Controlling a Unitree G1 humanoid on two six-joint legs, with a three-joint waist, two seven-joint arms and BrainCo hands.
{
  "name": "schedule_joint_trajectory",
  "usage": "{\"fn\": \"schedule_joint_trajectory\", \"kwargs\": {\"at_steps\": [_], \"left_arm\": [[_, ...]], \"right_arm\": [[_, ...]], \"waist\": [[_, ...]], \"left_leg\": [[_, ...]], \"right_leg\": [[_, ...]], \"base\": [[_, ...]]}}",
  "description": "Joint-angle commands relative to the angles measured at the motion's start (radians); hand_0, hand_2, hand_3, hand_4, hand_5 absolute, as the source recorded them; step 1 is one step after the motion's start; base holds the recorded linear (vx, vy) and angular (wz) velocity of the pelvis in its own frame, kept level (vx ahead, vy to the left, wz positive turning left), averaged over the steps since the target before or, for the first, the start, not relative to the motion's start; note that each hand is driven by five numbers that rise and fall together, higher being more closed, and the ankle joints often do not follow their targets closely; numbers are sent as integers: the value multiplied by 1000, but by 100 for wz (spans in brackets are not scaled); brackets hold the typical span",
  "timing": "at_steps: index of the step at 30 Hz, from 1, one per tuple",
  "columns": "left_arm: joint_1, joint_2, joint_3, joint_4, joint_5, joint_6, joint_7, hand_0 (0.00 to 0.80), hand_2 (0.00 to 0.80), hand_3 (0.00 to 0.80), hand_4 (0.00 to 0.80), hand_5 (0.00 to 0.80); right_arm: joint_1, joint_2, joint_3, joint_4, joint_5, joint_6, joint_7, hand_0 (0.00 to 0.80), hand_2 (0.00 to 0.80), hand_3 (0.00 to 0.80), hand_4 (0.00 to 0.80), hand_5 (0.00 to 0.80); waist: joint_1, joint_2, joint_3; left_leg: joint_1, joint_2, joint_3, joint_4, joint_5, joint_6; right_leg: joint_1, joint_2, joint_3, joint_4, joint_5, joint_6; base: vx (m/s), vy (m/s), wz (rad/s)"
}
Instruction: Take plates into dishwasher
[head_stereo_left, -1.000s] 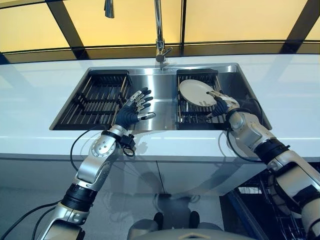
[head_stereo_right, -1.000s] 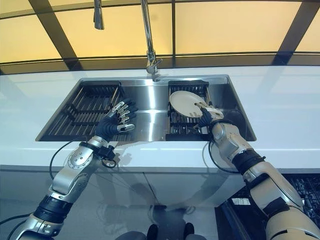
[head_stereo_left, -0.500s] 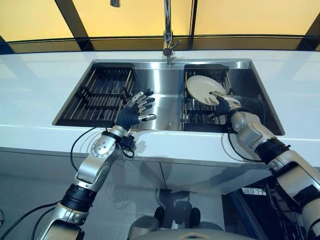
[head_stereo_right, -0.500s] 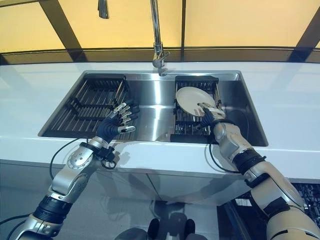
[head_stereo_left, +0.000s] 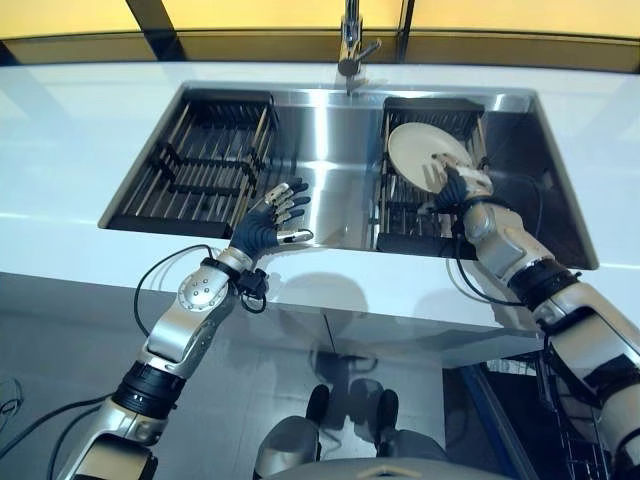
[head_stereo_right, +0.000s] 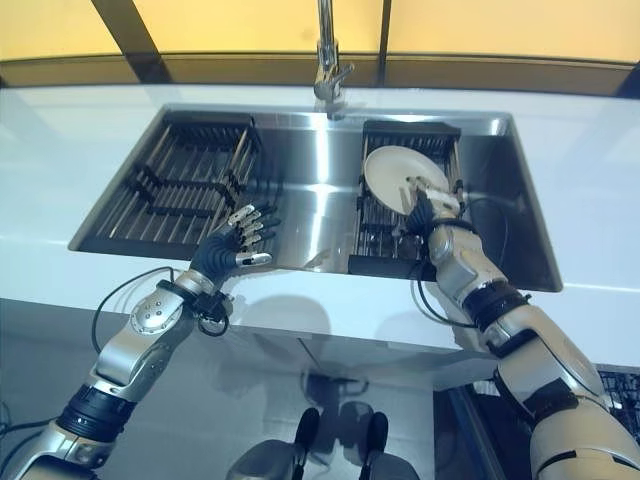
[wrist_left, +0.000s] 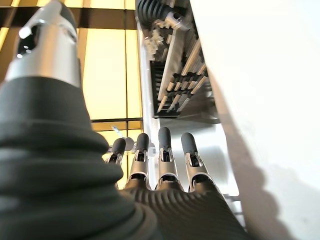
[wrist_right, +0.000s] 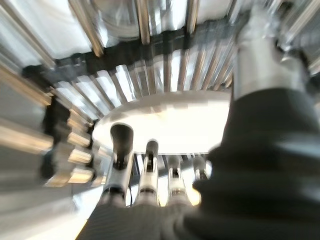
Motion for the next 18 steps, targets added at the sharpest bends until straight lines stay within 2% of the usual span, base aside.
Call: {"fn": "schedule_joint_trajectory", "kwargs": {"at_steps": [1,2,3,5,6,11,18], "left_arm": [[-169,43,-24,11,-39,-86,28,0,0,0,0,0],[-181,49,-28,12,-40,-89,38,0,0,0,0,0],[-190,56,-32,13,-44,-96,45,0,0,0,0,0],[-214,76,-41,21,-52,-117,58,0,0,0,0,0],[-227,81,-46,27,-53,-131,64,0,0,0,0,0],[-287,110,-57,49,-72,-171,81,0,0,0,0,0],[-308,158,-47,36,-107,-212,85,0,0,0,0,0]], "right_arm": [[-182,-57,109,33,49,16,-60,0,0,0,0,0],[-192,-56,121,40,57,17,-73,147,147,147,147,147],[-202,-59,132,44,73,20,-84,248,248,248,248,248],[-223,-62,147,62,98,18,-115,637,637,637,637,637],[-236,-61,155,75,94,15,-130,800,800,800,800,800],[-311,-77,179,128,89,-11,-152,800,800,800,800,800],[-367,-132,202,89,67,-31,-189,800,800,800,800,800]], "waist": [[23,-5,62],[23,-7,69],[22,-8,77],[21,-13,96],[20,-14,106],[16,-11,154],[6,-13,199]], "left_leg": [[-20,-38,28,-2,-100,48],[-30,-37,32,-2,-98,48],[-39,-37,36,-2,-96,47],[-55,-37,38,-2,-92,47],[-63,-39,37,-2,-89,47],[-89,-42,37,-2,-75,48],[-98,-43,43,-2,-69,50]], "right_leg": [[47,4,68,5,-120,68],[38,6,70,5,-117,67],[29,8,72,5,-115,64],[11,13,77,5,-107,60],[2,15,78,5,-103,59],[-29,16,78,5,-84,55],[-43,15,69,5,-68,56]], "base": [[-134,-40,4],[-126,-39,3],[-95,-29,1],[-115,-37,0],[-125,-37,-2],[-111,-26,0],[-83,-14,4]]}}
